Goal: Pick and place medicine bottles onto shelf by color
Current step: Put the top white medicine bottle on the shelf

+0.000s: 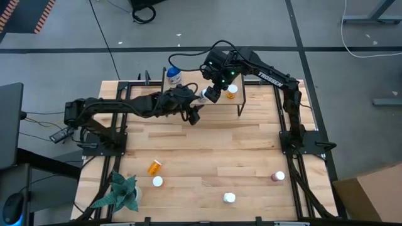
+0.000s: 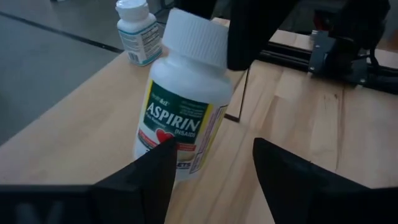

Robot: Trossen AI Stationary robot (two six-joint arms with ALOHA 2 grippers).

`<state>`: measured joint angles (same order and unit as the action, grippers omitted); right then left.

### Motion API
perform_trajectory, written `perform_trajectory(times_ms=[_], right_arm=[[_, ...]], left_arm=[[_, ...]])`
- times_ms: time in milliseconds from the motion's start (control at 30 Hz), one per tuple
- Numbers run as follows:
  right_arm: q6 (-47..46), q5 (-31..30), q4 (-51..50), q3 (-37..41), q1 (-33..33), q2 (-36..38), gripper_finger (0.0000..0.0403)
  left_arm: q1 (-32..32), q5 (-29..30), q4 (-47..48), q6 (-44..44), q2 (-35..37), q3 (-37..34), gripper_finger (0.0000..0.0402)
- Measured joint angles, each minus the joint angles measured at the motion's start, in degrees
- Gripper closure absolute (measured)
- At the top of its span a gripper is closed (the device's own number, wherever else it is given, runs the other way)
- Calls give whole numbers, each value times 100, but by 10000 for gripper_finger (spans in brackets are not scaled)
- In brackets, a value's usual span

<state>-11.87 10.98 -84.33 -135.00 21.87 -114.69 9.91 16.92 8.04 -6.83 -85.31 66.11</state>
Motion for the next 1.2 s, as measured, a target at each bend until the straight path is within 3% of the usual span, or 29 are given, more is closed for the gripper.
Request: perform_trajectory(times_ms=[867, 1200], right_arm=[[-62, -46, 569, 2, 24, -4, 187], [60, -726, 549, 0, 469, -4, 187]], left_arm=[[15, -39, -85, -155, -25, 0, 211], [9, -43, 228, -178, 508, 2, 205]])
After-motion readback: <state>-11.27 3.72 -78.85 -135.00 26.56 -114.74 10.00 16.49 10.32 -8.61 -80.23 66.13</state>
